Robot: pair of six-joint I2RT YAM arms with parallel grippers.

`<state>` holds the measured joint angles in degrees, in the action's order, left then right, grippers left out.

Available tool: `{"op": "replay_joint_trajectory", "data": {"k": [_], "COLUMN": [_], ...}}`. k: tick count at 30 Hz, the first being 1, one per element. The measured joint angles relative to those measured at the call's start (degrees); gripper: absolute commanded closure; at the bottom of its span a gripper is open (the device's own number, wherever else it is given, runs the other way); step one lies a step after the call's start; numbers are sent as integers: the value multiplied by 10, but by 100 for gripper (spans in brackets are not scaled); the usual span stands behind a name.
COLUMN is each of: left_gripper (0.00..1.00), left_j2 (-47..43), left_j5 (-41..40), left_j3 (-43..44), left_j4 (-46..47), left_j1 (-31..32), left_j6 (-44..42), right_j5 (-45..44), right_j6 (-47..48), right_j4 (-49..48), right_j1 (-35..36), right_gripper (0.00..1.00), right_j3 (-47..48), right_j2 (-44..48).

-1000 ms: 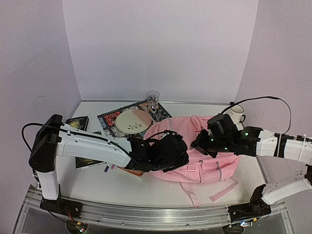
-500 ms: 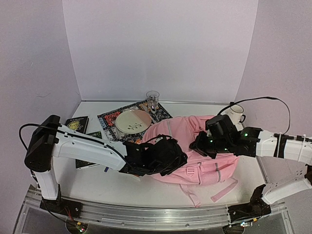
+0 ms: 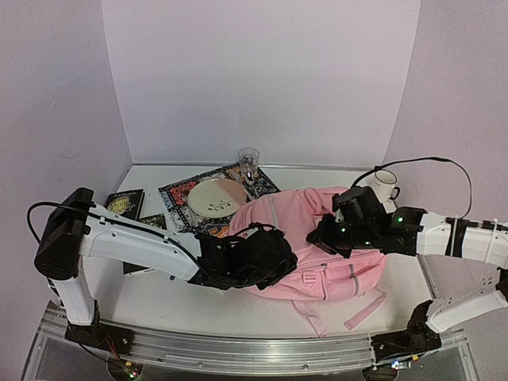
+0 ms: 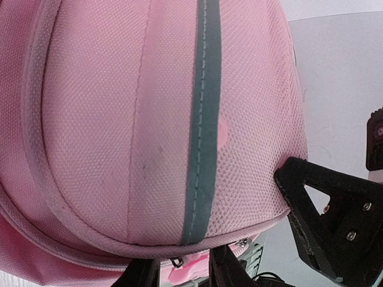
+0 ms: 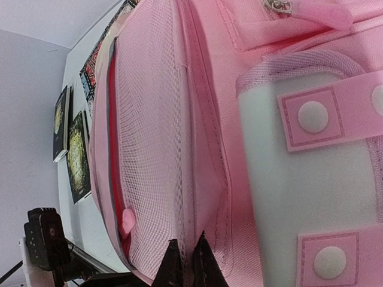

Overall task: Pack the student bag
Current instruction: Grab the upper front pocket of the student bag, then unzip the upper front pocket of the student bag.

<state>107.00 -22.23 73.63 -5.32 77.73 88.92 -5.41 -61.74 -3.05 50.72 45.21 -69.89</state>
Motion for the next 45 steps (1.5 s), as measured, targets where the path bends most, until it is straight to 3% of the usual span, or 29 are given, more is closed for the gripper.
{"op": "replay_joint_trajectory", "data": {"k": [8, 17, 25, 38, 45], "left_gripper": [100, 100, 100, 100, 100], "left_j2": [2, 2, -19, -62, -68], "left_j5": [-11, -14, -5, 37, 42], "left_j3": [0, -6, 4, 21, 49], "left_j4": [-2, -7, -86, -179, -234], "left_j1": [2, 4, 3, -2, -10], "left_j6": [-6, -19, -88, -291, -401], "right_j5": [0, 0, 21, 204, 234], "right_j6": [5, 28, 96, 258, 323], "right_j4": [-3, -3, 20, 94, 125], "right_j1": [0, 0, -22, -158, -183], "right_gripper": [100, 100, 100, 100, 100], "right_j3": [0, -5, -4, -2, 21], "right_j2": [0, 0, 9, 55, 44]}}
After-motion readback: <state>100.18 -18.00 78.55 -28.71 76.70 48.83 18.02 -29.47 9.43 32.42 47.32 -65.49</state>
